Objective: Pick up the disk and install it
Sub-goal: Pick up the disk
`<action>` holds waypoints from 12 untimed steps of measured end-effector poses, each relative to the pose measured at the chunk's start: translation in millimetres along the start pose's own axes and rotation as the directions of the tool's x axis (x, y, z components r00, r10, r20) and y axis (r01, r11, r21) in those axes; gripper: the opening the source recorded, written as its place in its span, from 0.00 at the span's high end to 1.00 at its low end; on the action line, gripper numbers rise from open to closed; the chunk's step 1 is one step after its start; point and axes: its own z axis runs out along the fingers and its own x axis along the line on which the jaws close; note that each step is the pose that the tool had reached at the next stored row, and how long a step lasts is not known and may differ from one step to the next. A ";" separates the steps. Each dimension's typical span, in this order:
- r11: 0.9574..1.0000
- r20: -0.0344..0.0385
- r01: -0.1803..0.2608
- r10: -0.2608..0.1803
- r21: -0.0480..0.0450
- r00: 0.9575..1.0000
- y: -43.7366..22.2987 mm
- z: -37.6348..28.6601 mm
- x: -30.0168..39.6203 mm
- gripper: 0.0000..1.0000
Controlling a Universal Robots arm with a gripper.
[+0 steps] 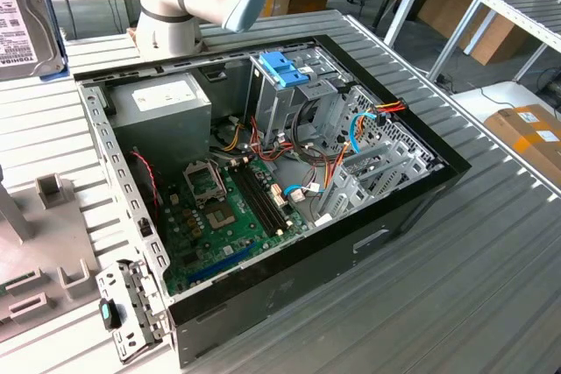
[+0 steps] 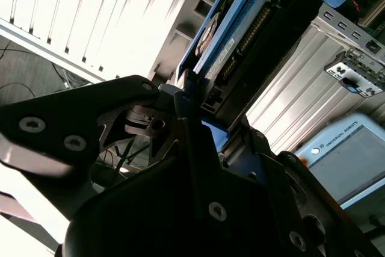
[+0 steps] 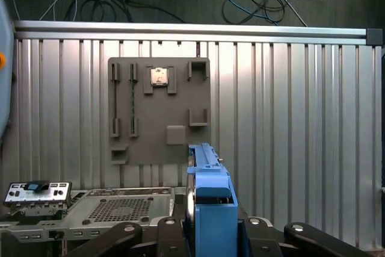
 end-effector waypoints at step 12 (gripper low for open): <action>1.000 0.000 0.000 0.000 0.000 1.000 -18.7 0.6 0.1 0.63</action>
